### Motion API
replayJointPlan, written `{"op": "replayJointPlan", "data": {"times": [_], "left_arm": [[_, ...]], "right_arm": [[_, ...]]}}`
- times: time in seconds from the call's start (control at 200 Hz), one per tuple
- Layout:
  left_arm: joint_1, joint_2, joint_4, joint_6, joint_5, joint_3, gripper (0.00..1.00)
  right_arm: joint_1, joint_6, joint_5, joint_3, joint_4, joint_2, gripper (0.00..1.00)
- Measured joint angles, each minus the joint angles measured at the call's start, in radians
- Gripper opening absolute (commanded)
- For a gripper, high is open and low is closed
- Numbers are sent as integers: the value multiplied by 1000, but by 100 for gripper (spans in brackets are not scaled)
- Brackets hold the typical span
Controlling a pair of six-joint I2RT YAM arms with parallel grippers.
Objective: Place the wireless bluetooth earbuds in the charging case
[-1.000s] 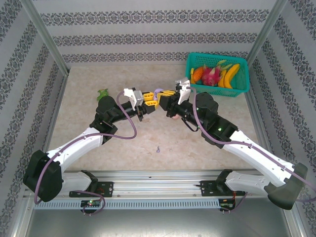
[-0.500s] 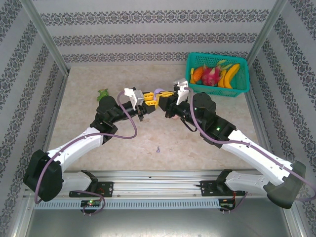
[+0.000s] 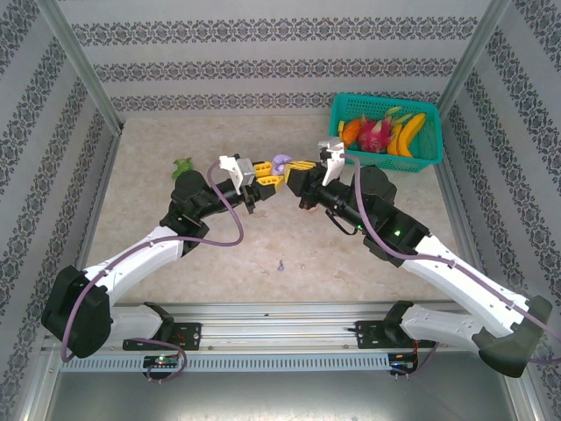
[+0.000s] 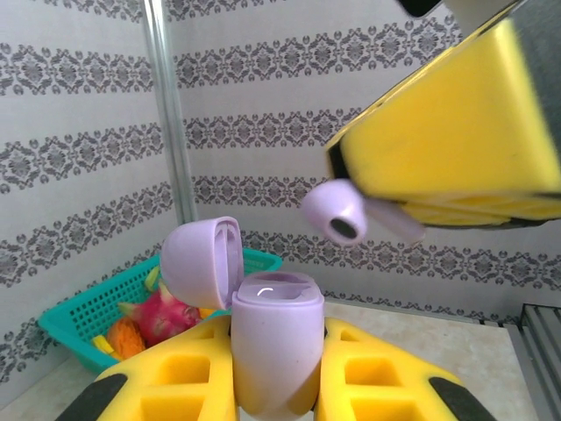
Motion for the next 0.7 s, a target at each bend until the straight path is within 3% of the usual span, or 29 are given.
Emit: {"op": "replayJointPlan", "data": {"times": [0.375, 0.699], "left_arm": [[4, -41, 5, 0, -140, -132, 0], [42, -180, 2, 0, -285, -209, 0]], "right_arm": [[-22, 65, 26, -144, -26, -80, 11], [-21, 157, 55, -340, -7, 8, 9]]}}
